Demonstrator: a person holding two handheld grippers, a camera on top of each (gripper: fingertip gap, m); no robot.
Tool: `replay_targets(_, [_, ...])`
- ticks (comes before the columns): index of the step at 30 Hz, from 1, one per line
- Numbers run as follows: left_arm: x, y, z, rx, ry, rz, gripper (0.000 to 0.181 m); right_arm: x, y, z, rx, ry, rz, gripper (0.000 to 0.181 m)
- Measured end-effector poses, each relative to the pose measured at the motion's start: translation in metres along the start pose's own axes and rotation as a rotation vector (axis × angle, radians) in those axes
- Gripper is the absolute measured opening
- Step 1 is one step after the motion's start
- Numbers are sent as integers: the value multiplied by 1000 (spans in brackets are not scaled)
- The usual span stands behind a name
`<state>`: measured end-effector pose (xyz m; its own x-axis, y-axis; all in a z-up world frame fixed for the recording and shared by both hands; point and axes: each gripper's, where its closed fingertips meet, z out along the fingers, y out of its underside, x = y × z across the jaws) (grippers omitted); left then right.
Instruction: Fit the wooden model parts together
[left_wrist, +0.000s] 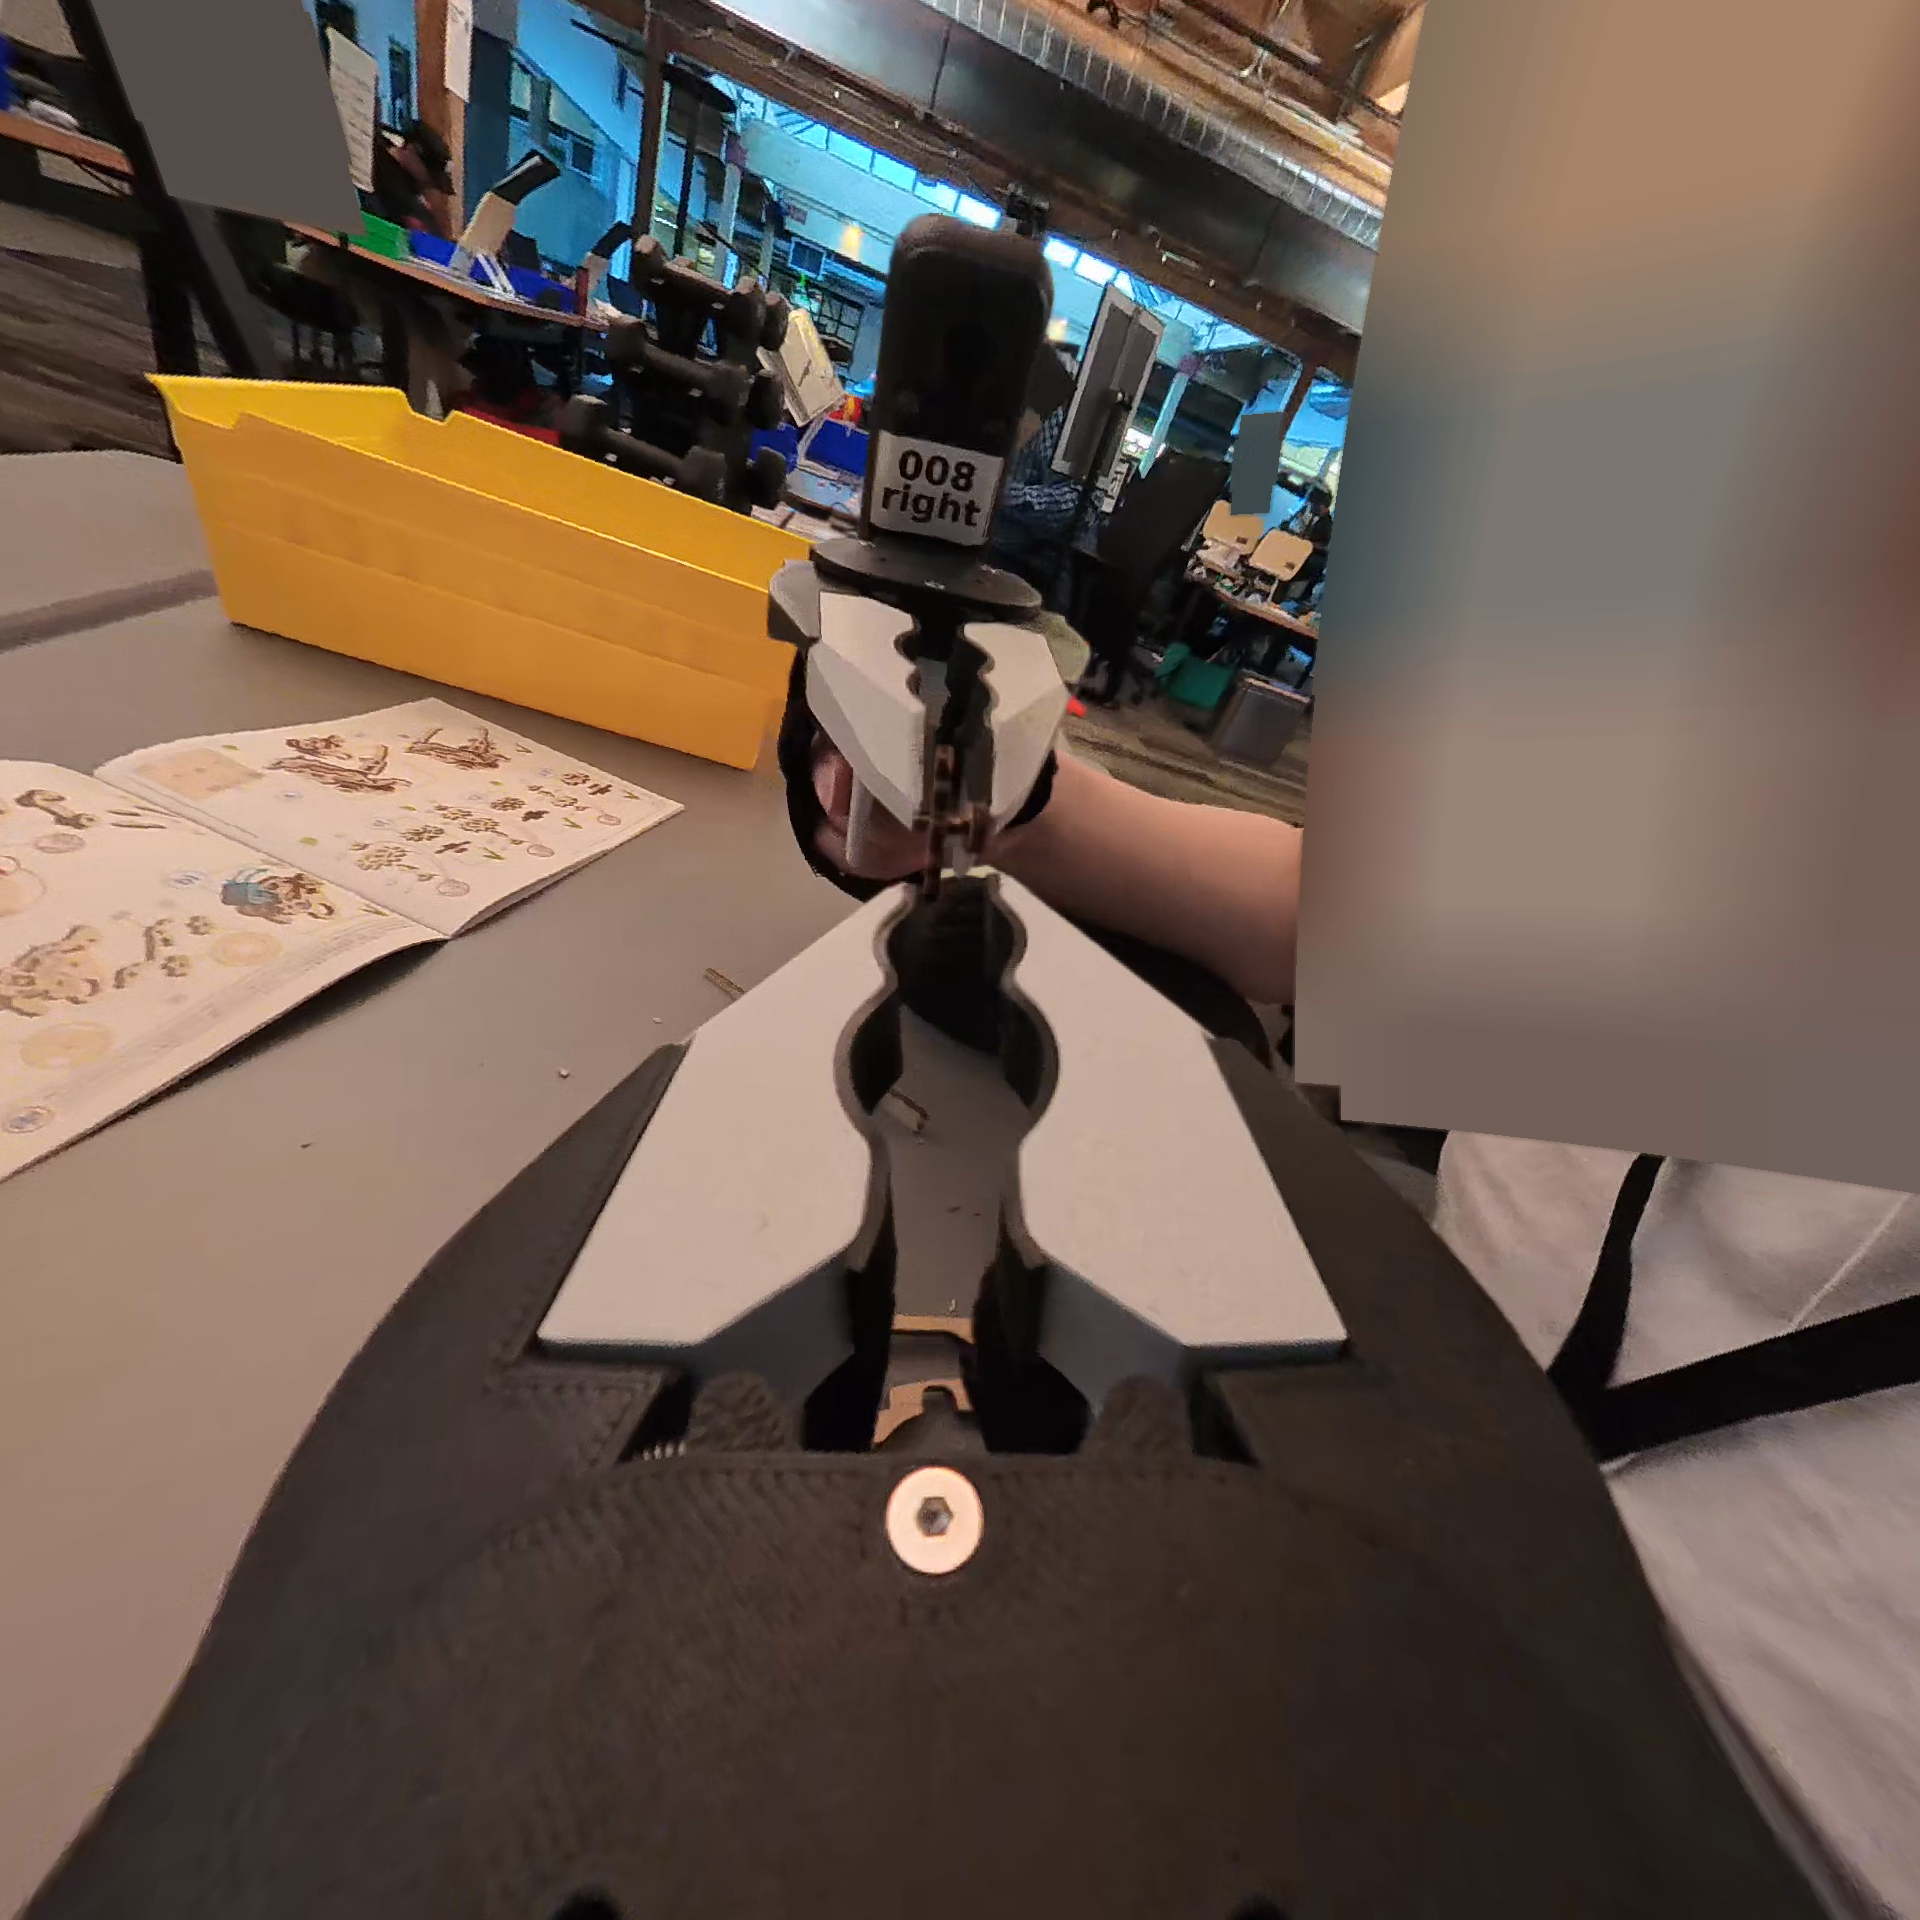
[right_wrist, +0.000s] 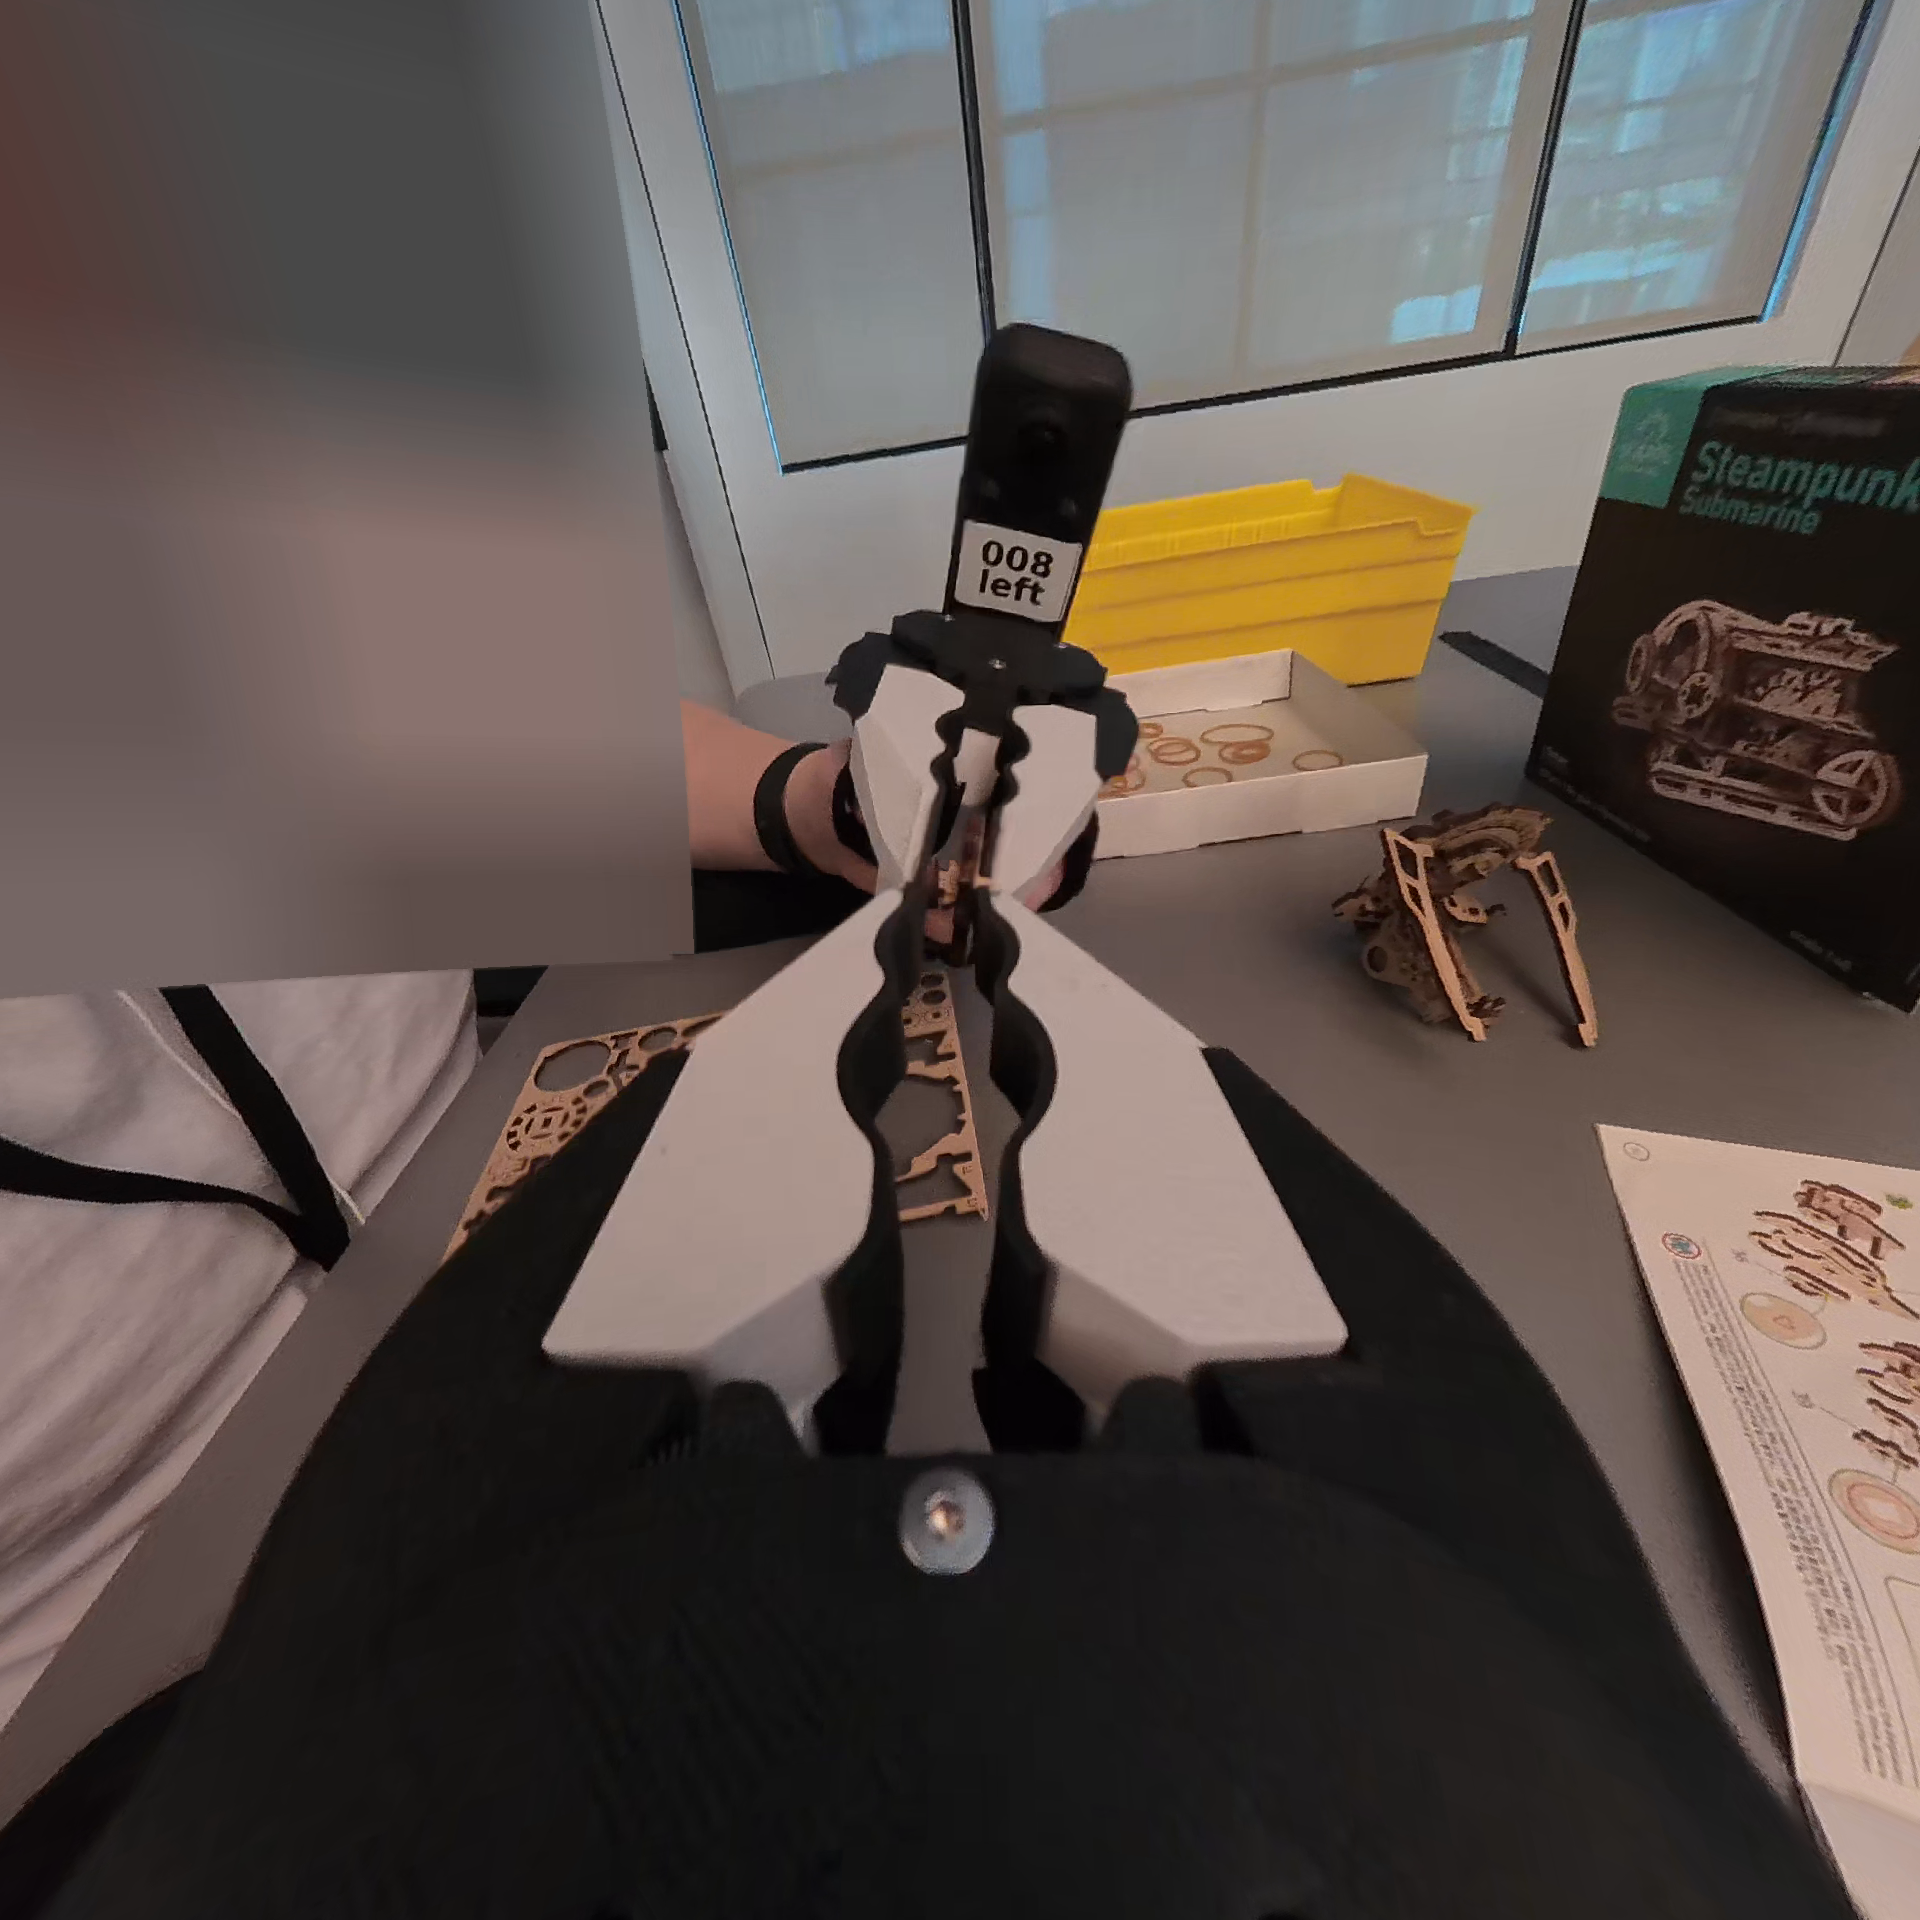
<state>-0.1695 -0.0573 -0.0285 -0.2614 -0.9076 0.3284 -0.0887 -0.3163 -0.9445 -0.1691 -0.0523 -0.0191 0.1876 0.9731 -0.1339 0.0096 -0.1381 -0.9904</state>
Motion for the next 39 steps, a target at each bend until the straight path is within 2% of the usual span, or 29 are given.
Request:
replay_targets(2, [-2, 2, 1, -14, -29, 34, 9, 0, 0, 0, 7, -9, 17, 7])
replay_targets(4, [-2, 2, 3, -8, -40, 47, 0, -2, 2, 3, 2, -24, 22, 7])
replay_targets(7, [-7, 7, 2, -57, -89, 100, 0, 1, 9, 3, -32, -5, -2, 9])
replay_targets(10, [-11, 10, 0, -131, -178, 285, 0, 0, 12, 6, -85, 40, -139, 21])
replay_targets(14, [-6, 17, 2, -216, -218, 524, 1, -1, 19, 9, -219, 160, -417, 25])
replay_targets(20, [-12, 31, 3, -330, -279, 689, 1, -4, 31, 10, -406, 232, -610, 11])
replay_targets(26, [-16, 39, 4, -385, -285, 681, 1, 4, 45, 11, -538, 285, -705, 12])
replay_targets(32, [-23, 45, 2, -437, -325, 699, 0, 10, 51, 13, -532, 284, -629, 11])
replay_targets(37, [-21, 42, 1, -428, -332, 653, 0, 10, 47, 14, -473, 268, -556, 11])
replay_targets(39, [-23, 46, 2, -456, -346, 685, 0, 10, 53, 13, -498, 254, -533, 11])
